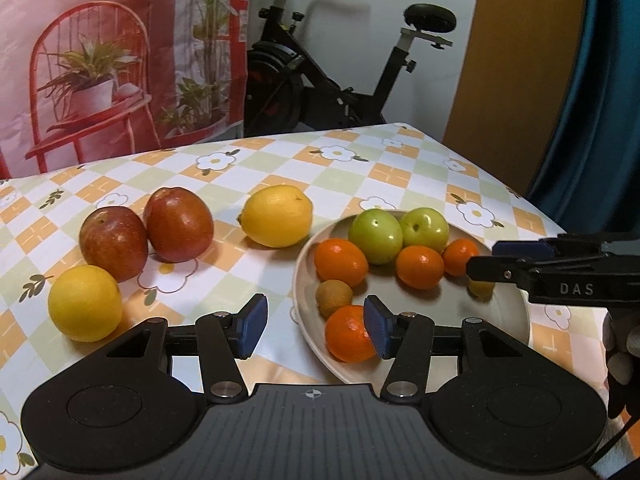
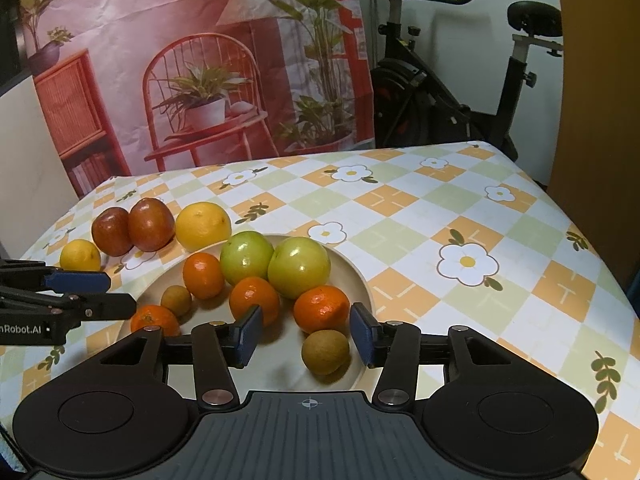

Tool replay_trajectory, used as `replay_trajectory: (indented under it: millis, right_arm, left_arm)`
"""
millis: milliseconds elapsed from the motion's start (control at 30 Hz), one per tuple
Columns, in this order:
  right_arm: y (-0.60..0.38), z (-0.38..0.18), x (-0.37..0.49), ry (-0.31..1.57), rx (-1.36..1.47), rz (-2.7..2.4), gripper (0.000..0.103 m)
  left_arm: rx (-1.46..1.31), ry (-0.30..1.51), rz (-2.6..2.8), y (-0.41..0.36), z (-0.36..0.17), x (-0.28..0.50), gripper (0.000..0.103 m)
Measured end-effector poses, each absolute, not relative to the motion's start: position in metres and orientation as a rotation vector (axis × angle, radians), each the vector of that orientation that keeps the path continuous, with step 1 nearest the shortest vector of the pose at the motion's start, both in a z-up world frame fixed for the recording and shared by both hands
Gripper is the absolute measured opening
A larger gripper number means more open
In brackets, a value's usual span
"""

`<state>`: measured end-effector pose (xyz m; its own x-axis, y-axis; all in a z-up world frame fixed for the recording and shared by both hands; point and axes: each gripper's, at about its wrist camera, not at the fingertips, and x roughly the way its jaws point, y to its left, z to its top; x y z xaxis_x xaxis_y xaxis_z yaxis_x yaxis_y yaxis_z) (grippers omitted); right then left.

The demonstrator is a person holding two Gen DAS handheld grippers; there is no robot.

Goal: Organize fruits
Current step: 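Move the left gripper back toward the fruit pile while the right gripper returns too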

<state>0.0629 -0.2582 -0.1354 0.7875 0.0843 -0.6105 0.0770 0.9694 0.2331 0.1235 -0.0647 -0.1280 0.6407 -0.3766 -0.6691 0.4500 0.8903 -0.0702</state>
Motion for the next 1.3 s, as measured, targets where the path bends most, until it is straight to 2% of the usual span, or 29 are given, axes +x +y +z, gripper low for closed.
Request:
replay_trajectory:
  millis: [333, 667, 900, 1000, 1300]
  right_arm:
    - [-0.254, -0.131, 0.067, 0.663, 0.252, 0.009, 0.045]
    - [-0.223, -0.110, 0.099, 0.649, 0.218, 0.093, 0.045]
    - [-0.196, -0.101, 0.113, 0.661, 0.179, 0.132, 0.045]
    - [-0.187, -0.099, 0.115, 0.670, 0.163, 0.135, 0.045]
    - [-0.172, -0.095, 0.118, 0.688, 0.120, 0.141, 0.045]
  left_arm:
    - [0.039, 0.736, -0.387, -0.028, -0.112, 0.140, 0.056]
    - [-0.041, 0.740, -0.188, 0.055, -0.090, 0.171, 0.055]
    - [-0.169, 0.789, -0.133, 0.096, -0.100, 0.202, 0.049]
    - [-0.205, 0.817, -0.148, 0.102, -0.108, 0.209, 0.043]
    - [-0.261, 0.841, -0.251, 0.106, -0.121, 0.207, 0.043]
